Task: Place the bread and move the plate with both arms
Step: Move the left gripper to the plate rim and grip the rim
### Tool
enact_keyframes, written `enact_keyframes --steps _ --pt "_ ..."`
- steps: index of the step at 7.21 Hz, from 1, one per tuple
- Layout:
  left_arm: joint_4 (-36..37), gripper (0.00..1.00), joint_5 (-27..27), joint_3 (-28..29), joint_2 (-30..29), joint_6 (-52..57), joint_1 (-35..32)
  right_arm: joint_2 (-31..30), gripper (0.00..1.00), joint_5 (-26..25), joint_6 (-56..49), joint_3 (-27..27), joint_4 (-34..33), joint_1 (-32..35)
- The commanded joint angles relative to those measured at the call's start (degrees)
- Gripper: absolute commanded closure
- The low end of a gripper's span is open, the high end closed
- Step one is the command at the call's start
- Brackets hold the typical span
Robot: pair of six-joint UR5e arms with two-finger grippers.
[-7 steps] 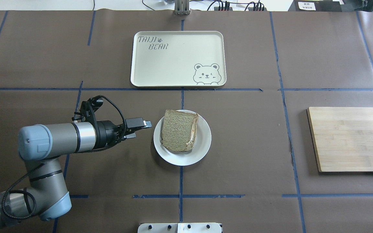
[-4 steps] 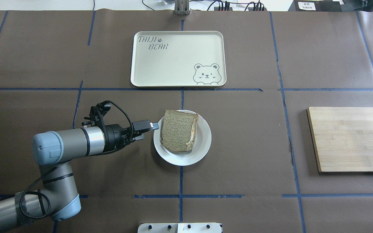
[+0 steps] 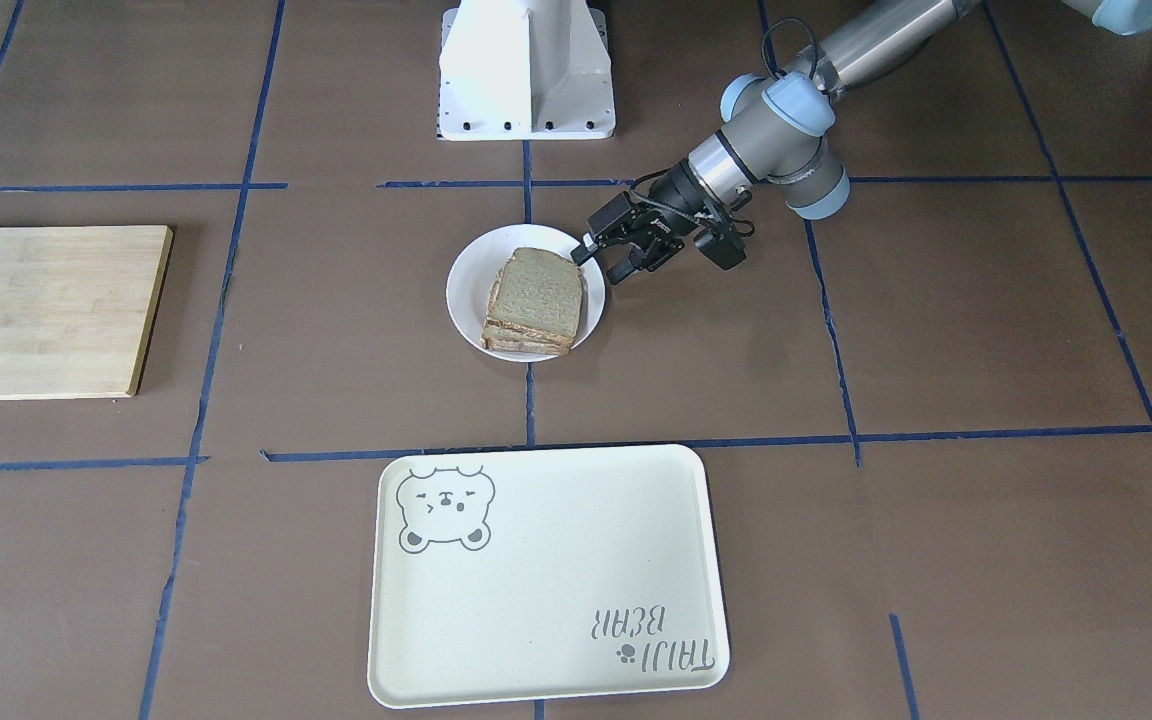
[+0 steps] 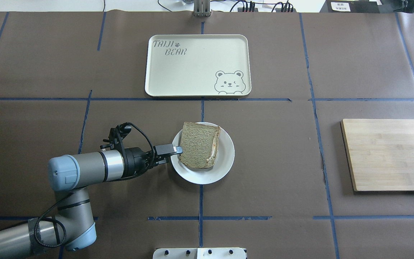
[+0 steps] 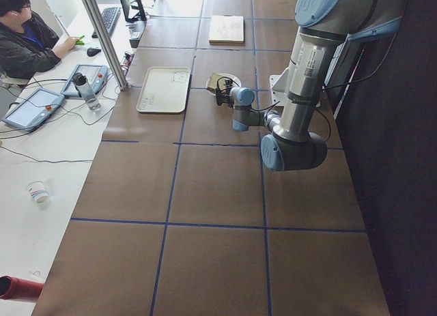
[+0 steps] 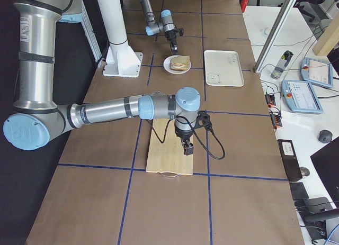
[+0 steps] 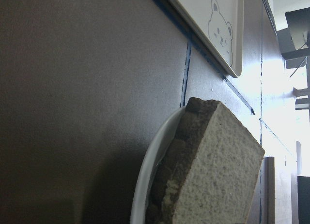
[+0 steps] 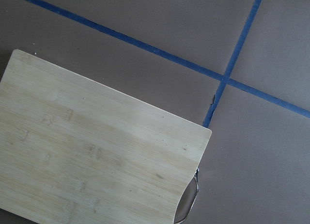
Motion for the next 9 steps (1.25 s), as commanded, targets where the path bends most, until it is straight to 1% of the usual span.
enact_keyframes --steps 1,2,3,4,7,9 --pt "-0.03 0.52 0.0 0.89 -0.73 -0.03 0.06 0.02 0.0 -0.05 0.0 0.03 -0.01 0.0" --pt "-0.03 0.56 0.0 1.76 -0.82 -0.03 0.06 0.02 0.0 -0.05 0.0 -0.06 -0.01 0.0" --pt "-0.11 0.63 0.0 1.95 -0.73 -0.03 0.06 0.02 0.0 -0.05 0.0 -0.06 -0.01 0.0" --pt "-0.11 0.66 0.0 1.95 -0.73 -0.03 0.06 0.02 0.0 -0.05 0.0 -0.06 -0.01 0.0" --pt "-0.11 0.69 0.0 3.52 -1.69 -0.03 0.15 0.02 0.0 -0.05 0.0 -0.06 -0.01 0.0" --pt "-0.2 0.78 0.0 3.88 -1.79 -0.03 0.15 0.02 0.0 -0.05 0.0 -0.15 -0.01 0.0"
